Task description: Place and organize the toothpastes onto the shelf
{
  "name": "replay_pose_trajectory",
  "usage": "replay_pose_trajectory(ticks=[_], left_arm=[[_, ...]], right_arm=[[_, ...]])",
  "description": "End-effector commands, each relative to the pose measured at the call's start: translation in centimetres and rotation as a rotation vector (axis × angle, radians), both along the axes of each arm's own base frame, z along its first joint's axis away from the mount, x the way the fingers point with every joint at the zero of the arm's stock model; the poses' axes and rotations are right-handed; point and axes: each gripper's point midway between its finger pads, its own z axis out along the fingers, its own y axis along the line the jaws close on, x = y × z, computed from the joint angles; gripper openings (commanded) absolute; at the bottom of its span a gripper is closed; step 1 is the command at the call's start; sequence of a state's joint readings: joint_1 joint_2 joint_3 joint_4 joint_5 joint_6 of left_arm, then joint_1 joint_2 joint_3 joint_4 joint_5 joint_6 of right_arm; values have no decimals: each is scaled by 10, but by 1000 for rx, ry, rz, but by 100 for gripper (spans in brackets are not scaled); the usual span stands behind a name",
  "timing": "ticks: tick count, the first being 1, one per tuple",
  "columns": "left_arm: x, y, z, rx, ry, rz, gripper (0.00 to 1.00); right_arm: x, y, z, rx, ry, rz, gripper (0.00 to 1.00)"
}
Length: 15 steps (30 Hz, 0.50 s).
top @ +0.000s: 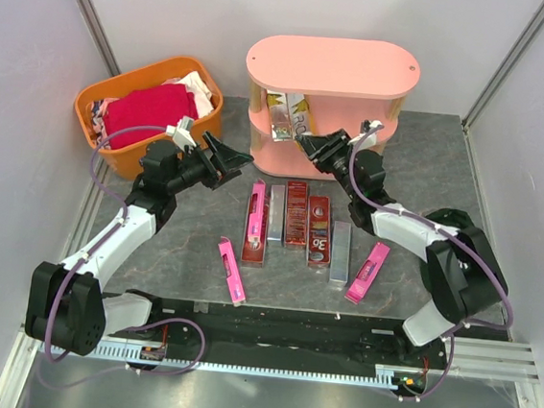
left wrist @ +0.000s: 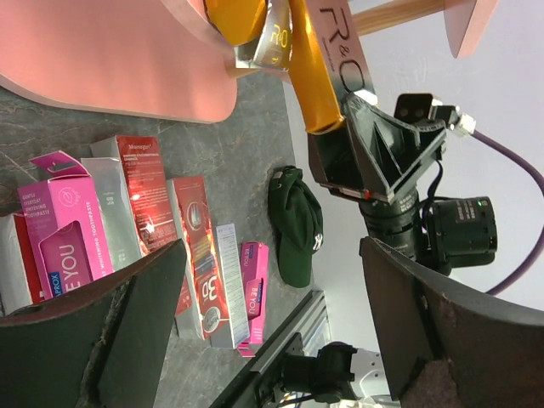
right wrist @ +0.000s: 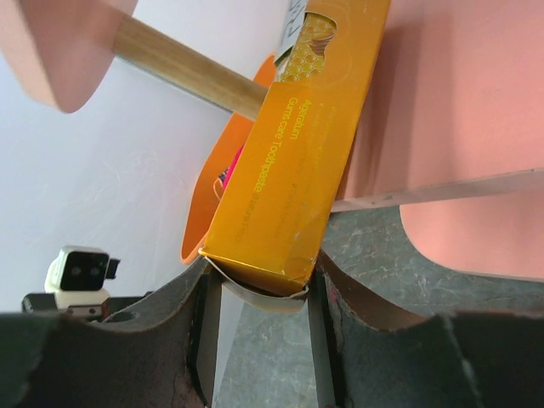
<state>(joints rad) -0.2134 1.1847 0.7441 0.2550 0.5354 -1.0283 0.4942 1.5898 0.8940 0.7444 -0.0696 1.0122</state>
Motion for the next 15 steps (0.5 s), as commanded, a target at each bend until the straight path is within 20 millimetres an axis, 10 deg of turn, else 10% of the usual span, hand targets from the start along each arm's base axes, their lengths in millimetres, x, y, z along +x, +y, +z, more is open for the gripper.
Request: replay_pose_trajectory(ticks=[1,15], left_arm=[[-4,0,11,14,-58,-27,91],[-9,-2,7,8,-51,-45,91]], right_arm=[[18,4,38,82,-82,-28,7],[46,6,23,23,-82,-53,10]])
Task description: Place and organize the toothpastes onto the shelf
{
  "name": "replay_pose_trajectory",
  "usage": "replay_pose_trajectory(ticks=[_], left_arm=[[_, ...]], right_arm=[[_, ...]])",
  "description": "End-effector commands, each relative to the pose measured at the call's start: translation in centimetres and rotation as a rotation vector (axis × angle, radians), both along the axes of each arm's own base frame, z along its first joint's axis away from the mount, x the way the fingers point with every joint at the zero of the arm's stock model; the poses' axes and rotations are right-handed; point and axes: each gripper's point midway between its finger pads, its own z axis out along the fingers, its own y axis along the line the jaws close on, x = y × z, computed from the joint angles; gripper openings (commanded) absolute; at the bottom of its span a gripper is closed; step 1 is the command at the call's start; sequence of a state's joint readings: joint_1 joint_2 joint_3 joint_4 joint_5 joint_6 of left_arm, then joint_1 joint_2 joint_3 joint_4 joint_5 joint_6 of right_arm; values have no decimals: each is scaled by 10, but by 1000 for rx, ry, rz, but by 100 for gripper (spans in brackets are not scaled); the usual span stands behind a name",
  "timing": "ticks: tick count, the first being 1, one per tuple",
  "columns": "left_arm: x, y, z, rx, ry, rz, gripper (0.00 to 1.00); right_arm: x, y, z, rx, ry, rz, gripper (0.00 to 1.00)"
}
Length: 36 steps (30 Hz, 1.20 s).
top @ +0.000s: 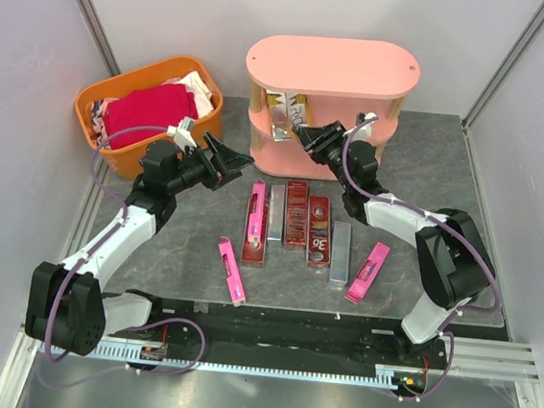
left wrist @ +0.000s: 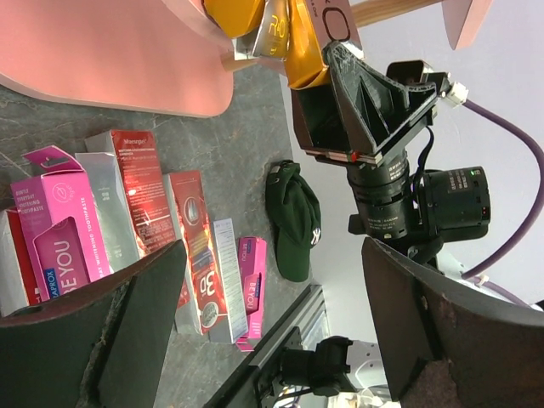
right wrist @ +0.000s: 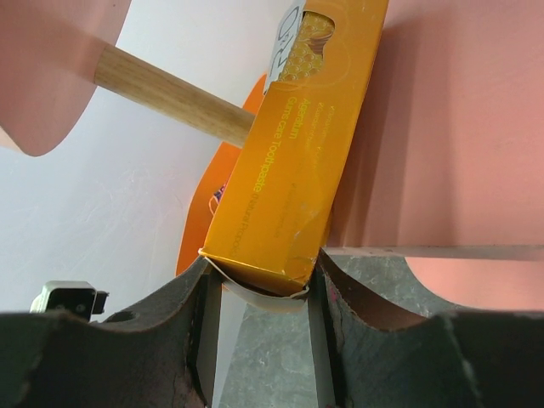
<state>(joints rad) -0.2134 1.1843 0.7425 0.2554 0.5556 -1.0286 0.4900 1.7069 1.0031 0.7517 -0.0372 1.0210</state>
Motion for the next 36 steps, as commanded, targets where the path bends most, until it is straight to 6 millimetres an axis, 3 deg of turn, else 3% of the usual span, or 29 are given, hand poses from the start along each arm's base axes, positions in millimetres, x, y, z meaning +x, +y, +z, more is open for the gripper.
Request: replay_pose_trajectory(ticks=[1,5,13,22,36], left_arm=[[-6,0,7,11,-53,-27,91],[-7,-2,7,4,-57,-46,91],[-10,-4,3,2,-47,-65,91],[-11,-4,-2,6,-36,-69,91],[-10,-6,-7,2,-22,-77,90]], right_arm=[[17,-2,27,7,-91,-15,10],[31,0,21,-26,-84,7,11],[39,0,6,-71,-67,18,11],[26,17,-12,-61,-22,78,13],[11,31,-23,37,92,66,17]])
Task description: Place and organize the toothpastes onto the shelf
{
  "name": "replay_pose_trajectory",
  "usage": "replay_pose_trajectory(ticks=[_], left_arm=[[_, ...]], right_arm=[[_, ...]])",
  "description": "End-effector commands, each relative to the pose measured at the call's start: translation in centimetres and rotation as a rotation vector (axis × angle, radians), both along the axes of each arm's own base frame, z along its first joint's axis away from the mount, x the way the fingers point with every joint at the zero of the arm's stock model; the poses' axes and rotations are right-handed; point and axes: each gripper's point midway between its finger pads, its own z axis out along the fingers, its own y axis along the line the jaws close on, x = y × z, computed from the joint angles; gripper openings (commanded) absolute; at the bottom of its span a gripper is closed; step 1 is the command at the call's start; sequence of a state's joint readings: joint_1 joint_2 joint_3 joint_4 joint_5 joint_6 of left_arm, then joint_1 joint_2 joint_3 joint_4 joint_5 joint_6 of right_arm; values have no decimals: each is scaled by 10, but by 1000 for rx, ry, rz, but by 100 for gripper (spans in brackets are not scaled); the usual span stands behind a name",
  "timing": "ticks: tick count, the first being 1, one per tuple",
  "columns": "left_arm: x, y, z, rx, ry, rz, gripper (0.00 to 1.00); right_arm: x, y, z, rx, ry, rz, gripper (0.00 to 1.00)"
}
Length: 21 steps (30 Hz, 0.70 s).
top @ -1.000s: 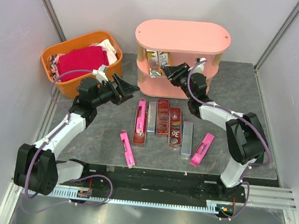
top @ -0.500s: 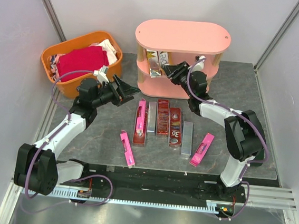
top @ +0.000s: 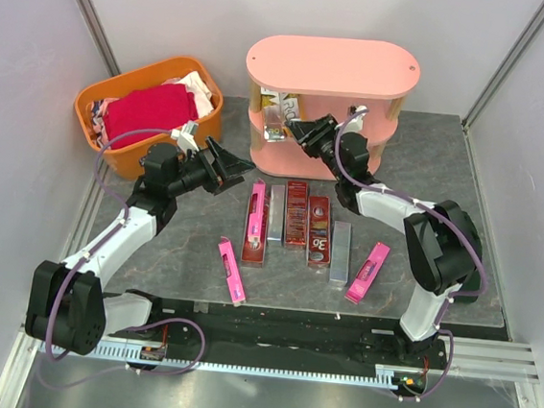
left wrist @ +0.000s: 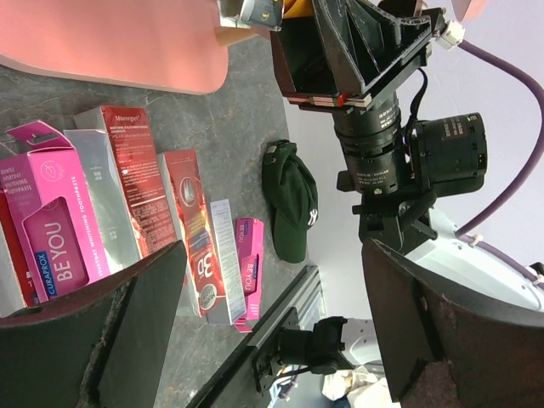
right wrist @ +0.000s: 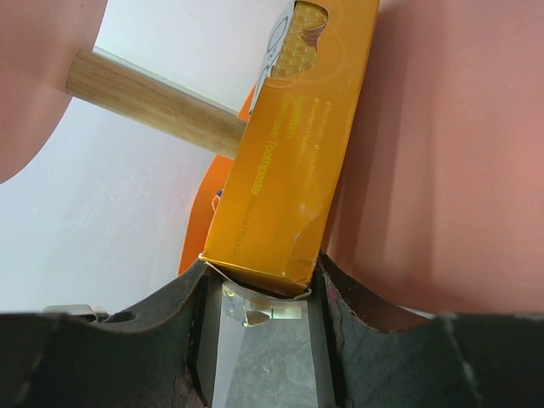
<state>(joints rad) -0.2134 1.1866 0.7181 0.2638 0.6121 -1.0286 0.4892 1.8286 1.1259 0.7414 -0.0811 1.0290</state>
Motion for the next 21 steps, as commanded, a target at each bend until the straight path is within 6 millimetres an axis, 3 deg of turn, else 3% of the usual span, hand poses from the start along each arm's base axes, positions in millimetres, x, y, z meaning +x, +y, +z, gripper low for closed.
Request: replay_pose_trajectory(ticks=[1,4,12,21], left_arm=[[1,-1,2,7,-44,-23,91],[0,-1,1,5,-41,-26,91],[0,-3,-1,-2,-35,-34,90],[0,-4,-3,-9,-29,-43,90]], right_arm=[[-13,12,-17,42,92,29,18],[-15,14,-20,67,113,43,22],[-24,21,-29,80,165,91,64],[-29,23,-35,42,191,118,87]])
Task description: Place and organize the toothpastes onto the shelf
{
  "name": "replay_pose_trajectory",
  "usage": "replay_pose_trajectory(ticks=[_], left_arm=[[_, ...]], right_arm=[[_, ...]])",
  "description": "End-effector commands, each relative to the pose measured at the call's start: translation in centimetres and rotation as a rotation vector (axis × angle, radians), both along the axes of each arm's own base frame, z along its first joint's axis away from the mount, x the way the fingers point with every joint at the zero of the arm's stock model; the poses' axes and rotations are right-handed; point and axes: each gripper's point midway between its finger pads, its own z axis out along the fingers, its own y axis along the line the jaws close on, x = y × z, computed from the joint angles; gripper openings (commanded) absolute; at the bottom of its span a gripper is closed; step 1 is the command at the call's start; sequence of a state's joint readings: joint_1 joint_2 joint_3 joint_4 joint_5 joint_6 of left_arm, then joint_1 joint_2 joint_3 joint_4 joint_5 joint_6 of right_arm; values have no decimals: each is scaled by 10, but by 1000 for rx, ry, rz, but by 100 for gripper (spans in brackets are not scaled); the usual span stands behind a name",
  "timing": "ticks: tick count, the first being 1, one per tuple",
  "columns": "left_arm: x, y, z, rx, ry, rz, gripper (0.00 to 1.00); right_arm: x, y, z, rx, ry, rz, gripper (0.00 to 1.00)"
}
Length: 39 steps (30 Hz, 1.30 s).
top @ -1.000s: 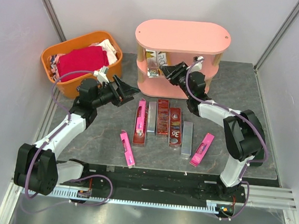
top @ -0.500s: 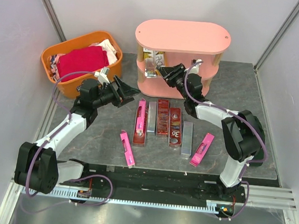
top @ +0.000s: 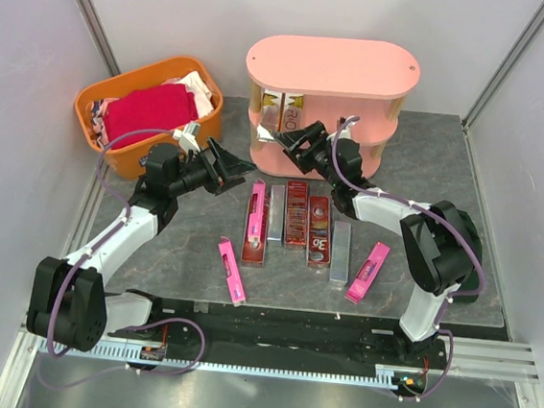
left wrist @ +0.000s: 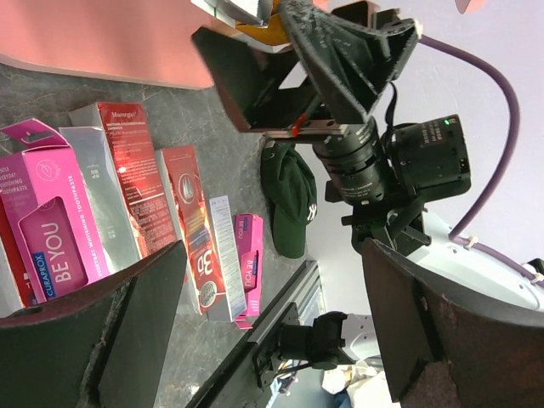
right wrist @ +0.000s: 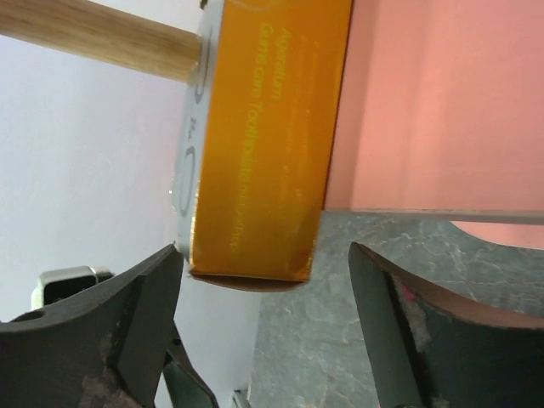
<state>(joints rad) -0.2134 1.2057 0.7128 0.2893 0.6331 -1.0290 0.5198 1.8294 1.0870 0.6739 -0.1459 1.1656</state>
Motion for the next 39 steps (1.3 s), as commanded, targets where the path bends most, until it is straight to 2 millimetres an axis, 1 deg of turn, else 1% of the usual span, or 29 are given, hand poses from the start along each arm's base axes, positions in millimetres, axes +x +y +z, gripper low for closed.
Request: replay_pose_trajectory(ticks=[1,3,6,10,14,15,17,18,19,20,21,22,23,24,25,26,27,28,30,32,34,36,37,38,39], left_arm=[[0,-1,0,-3,-29,-24,90],[0,-1,1,-4,-32,-24,90],[0,-2,0,-5,-27,-29,91],[1,-2,-2,-2,-26,-32,91],[5,-2,-3,17,-26,-33,91],[4,-2,-7,33,-17,-38,91],[9,-2,-8,59,-24,-40,91],[9,-1,-13,74,-4,-44,91],[10,-1,-15,88,3,-41,91],[13,0,-16,111,-6,-44,91],[15,1,-19,123,0,-41,91],[15,3,-26,145,30,-34,91],[18,3,-27,167,18,-37,91],[19,4,-33,182,34,-40,91],[18,5,-41,201,60,-40,91],[20,6,-43,223,56,-42,91],[21,7,-50,239,73,-43,91],[24,8,-52,256,71,-36,91],[22,12,-66,301,113,-37,89],[22,16,-81,345,147,-16,87],[21,18,-94,384,169,7,84],[18,14,-101,418,177,4,79],[21,15,-107,447,183,20,78],[18,10,-111,479,181,7,76],[17,9,-115,507,194,8,75]], right_arm=[[-3,2,-5,-18,13,29,89],[-4,1,-7,-23,13,27,95],[-6,1,2,-19,-13,32,98],[-11,-2,7,-43,-35,39,98],[-18,-4,6,-75,-35,57,98],[-21,-5,6,-80,-38,63,98],[-25,-6,2,-94,-29,70,98],[-29,-8,3,-99,-31,74,98],[-32,-10,0,-116,-19,76,98],[-34,-11,-1,-124,-19,78,98],[-38,-15,3,-137,-35,75,98],[-40,-17,0,-154,-24,76,98],[-43,-19,1,-165,-25,76,98],[-46,-22,3,-185,-39,75,98],[-50,-25,0,-202,-28,76,98],[-52,-27,0,-215,-29,77,98],[-57,-31,3,-222,-36,72,98],[-61,-33,-1,-248,-32,78,98],[-68,-39,-3,-268,-32,73,98],[-75,-40,-9,-306,-45,87,98],[-84,-41,-19,-345,-40,104,98],[-91,-41,-33,-371,-17,121,98],[-94,-42,-37,-379,-10,125,98],[-98,-43,-46,-389,5,135,98],[-102,-43,-50,-392,11,144,98]])
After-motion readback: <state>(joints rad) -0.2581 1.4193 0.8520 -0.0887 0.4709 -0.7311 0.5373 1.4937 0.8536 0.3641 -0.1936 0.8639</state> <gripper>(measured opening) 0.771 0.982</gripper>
